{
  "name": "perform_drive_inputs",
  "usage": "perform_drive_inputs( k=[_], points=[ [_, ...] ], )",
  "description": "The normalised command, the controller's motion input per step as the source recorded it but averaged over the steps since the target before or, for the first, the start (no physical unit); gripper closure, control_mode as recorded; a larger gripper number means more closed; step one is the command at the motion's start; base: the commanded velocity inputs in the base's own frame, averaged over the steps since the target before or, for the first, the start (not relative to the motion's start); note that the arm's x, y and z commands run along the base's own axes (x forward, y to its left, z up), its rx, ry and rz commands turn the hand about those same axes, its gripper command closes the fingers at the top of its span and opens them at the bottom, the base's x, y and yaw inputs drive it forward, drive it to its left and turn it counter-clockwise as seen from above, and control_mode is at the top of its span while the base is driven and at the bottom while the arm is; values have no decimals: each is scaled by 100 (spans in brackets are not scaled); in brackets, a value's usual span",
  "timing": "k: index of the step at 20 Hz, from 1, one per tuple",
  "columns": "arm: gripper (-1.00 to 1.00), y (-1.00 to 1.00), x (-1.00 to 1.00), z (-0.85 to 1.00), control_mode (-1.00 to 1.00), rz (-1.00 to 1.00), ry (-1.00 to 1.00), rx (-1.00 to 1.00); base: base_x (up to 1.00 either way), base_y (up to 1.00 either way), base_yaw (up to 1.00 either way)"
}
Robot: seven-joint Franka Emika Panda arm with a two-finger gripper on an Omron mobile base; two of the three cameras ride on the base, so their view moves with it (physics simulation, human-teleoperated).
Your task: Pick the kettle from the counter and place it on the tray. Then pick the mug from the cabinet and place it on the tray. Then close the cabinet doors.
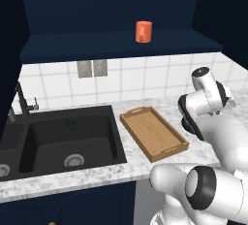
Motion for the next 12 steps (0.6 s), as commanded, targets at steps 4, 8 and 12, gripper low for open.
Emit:
perform_drive_inputs(
  k=[4, 8, 12],
  points=[
    [100, 63, 0, 44, -100, -12, 0, 0, 0, 0, 0],
    [100, 78, 0, 10, -100, -9, 0, 0, 0, 0, 0],
    [100, 72, 0, 0, -100, -5, -2, 1, 0, 0, 0]
  ],
)
